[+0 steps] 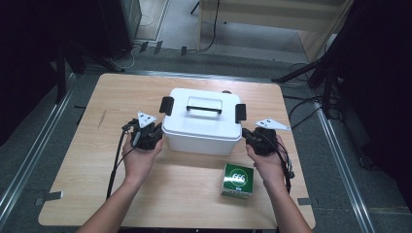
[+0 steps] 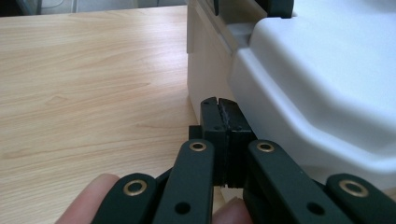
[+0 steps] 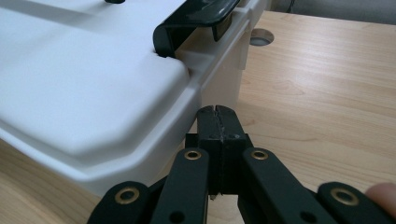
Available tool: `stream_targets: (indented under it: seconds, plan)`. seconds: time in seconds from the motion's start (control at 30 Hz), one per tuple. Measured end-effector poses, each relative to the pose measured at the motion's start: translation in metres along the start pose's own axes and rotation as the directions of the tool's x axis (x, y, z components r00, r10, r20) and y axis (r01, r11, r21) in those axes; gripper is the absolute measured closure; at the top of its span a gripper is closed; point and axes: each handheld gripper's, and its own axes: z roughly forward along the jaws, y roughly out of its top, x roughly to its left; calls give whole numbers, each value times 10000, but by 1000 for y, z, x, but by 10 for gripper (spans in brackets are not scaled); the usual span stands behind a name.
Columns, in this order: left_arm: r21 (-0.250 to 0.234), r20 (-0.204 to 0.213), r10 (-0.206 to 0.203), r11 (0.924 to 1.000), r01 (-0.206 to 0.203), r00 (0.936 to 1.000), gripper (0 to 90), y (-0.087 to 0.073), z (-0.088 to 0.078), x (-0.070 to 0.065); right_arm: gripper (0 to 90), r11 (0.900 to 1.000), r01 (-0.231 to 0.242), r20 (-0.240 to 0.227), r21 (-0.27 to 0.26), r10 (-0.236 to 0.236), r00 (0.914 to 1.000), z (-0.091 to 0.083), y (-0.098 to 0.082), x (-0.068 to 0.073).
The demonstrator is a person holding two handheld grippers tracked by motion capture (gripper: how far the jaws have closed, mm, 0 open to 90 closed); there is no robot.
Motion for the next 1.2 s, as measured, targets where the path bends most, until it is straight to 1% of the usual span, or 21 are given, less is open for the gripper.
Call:
stream_targets:
  seconds: [0.07, 0.1, 0.13, 0.2, 0.27, 0.3, 0.37, 0.43, 0.47, 0.53, 0.6, 0.63, 0.7, 0.73, 0.77, 0.83, 1.0, 1.07, 1.1, 1.17, 1.2]
  plan:
    - [-51, 21, -37, 10000, 38, 10000, 900, -3, -3, 3, 900, 10000, -25, 7, 28, 25, 10000, 0, 0, 2]
    - [-53, 13, -10, 10000, 10, 10000, 900, -4, -5, 5, 900, 9999, 155, 78, 15, -155, 9998, 1, 0, 8]
    - [-73, -14, -37, 10000, 37, 10000, 900, -5, -8, 7, 900, 9999, 155, 78, 15, -155, 9998, 1, 0, 8]
    - [-93, -62, -84, 9999, 84, 9999, 900, -8, -12, 12, 900, 9999, 130, -2, 62, -130, 9999, 2, 0, 13]
    - [-115, -91, -95, 9999, 94, 9999, 900, -12, -18, 16, 900, 9995, 320, -10, 81, -320, 9995, 3, 0, 20]
    - [-131, -118, -97, 9999, 95, 9999, 900, -13, -21, 19, 900, 9991, 397, -83, 122, -396, 9992, 4, 0, 27]
    - [-158, -151, -129, 9998, 126, 9998, 900, -18, -27, 24, 900, 9989, 459, -142, 118, -458, 9989, 4, 0, 31]
    - [-196, -220, -208, 9996, 204, 9995, 900, -22, -34, 30, 900, 9985, 540, -342, 108, -536, 9980, 6, -1, 41]
    - [-193, -245, -250, 9995, 245, 9994, 900, -24, -38, 32, 900, 9985, 540, -342, 108, -536, 9980, 6, -1, 41]
    - [-231, -300, -330, 9992, 323, 9990, 900, -28, -44, 37, 900, 9975, 701, -449, 118, -695, 9966, 6, -2, 48]
    - [-232, -374, -392, 9990, 384, 9985, 900, -32, -50, 42, 900, 9972, 731, -598, 154, -721, 9956, 7, -3, 55]
    - [-263, -441, -447, 9987, 436, 9980, 900, -33, -53, 44, 900, 9976, 656, -804, 220, -636, 9947, 7, -3, 62]
    - [-284, -482, -569, 9981, 556, 9972, 900, -36, -58, 49, 900, 9974, 680, -889, 218, -659, 9939, 7, -3, 65]
    - [-293, -549, -596, 9979, 580, 9967, 900, -38, -60, 51, 900, 9966, 803, -917, 199, -782, 9927, 8, -4, 71]
    - [-284, -557, -655, 9975, 640, 9963, 900, -39, -63, 52, 900, 9966, 803, -917, 199, -782, 9927, 8, -4, 71]
    - [-346, -617, -744, 9968, 724, 9953, 900, -42, -66, 54, 900, 9959, 882, -956, 176, -862, 9917, 9, -5, 78]
    - [-420, -735, -966, 9947, 937, 9926, 900, -47, -74, 57, 900, 9965, 822, -1059, 126, -804, 9911, 9, -7, 84]
    - [-462, -827, -1017, 9941, 981, 9914, 900, -50, -77, 57, 900, 9974, 708, -1221, 144, -685, 9901, 8, -8, 85]
    - [-500, -794, -1016, 9939, 978, 9917, 900, -51, -78, 58, 900, 9968, 786, -1302, 134, -762, 9886, 7, -9, 85]
    - [-462, -740, -1070, 9935, 1038, 9915, 900, -54, -79, 58, 900, 9966, 823, -1298, 53, -809, 9882, 7, -9, 85]
    - [-502, -856, -1088, 9932, 1048, 9904, 898, -56, -79, 58, 900, 9969, 781, -1231, -45, -781, 9893, 6, -9, 84]
